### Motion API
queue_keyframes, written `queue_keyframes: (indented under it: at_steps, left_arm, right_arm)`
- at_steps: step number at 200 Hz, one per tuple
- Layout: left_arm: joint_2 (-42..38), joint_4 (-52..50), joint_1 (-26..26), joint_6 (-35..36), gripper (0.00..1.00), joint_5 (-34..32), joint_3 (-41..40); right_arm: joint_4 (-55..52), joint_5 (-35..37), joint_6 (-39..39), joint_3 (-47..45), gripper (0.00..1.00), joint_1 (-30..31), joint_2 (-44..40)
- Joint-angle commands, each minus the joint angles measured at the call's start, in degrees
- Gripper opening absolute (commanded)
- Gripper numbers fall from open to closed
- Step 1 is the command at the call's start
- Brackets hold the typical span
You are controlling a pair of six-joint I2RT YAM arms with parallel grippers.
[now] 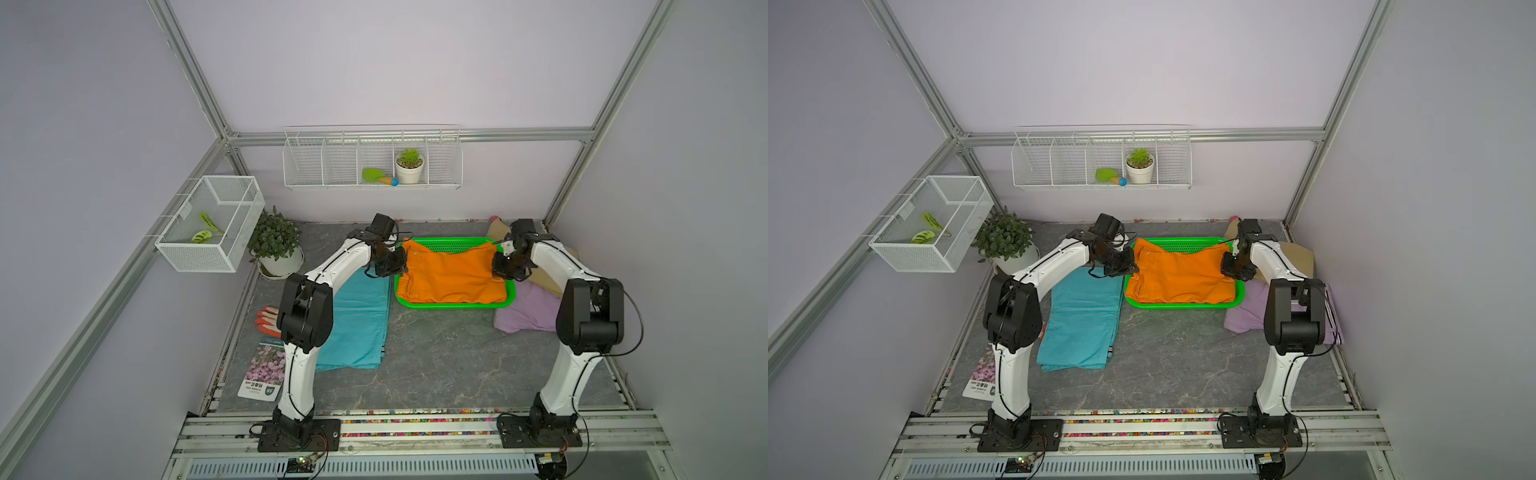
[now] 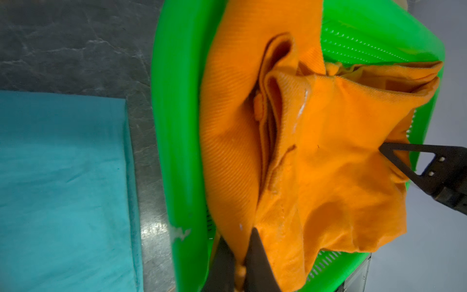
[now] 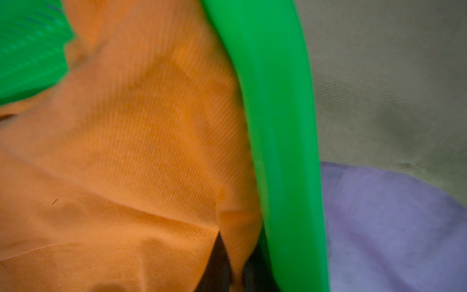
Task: Put the folded long pants in the basket
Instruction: Place the long pant in the basket.
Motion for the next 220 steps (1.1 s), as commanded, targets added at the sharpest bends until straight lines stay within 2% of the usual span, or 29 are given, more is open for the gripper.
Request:
queue_keyframes:
  at_steps: [1,50,68,92,117,153,186,220]
  left_arm:
    - [1.41,-1.2,0.76,1.18,0.0,-3.49,3.03]
    - [5.85,-6.0,0.69,2.4,0.01,-5.92,9.57]
    - [5.96,-6.95,0.75,2.7,0.07,-5.76,10.1]
    - [4.07,-7.56,0.74,2.69,0.25,-6.21,9.86]
    - [2.27,-9.55,0.72,3.02,0.33,-6.51,11.2]
    - [-1.51,-11.67,0.76,3.07,0.35,-6.75,11.84]
    - [-6.83,-11.6,0.66,3.21,0.36,-6.42,8.85]
    - [-16.05,-9.21,0.75,3.6,0.36,-5.96,-0.04]
  right_arm:
    - [-3.49,6.16,0.47,0.18,0.0,2.1,-1.27]
    - [-3.9,9.82,0.75,3.56,0.0,3.46,-0.2]
    - [-4.77,10.56,-0.22,5.16,0.0,3.51,0.99]
    - [-6.05,10.26,-1.02,7.17,0.04,3.48,2.44]
    - [-6.66,8.89,-0.75,8.08,0.1,3.62,2.85]
    - [-6.75,10.71,-0.75,8.58,0.33,3.59,0.77]
    - [-7.15,11.22,-0.67,10.01,0.34,3.62,-0.96]
    - [-5.62,10.76,-0.39,8.65,0.34,3.6,-6.52]
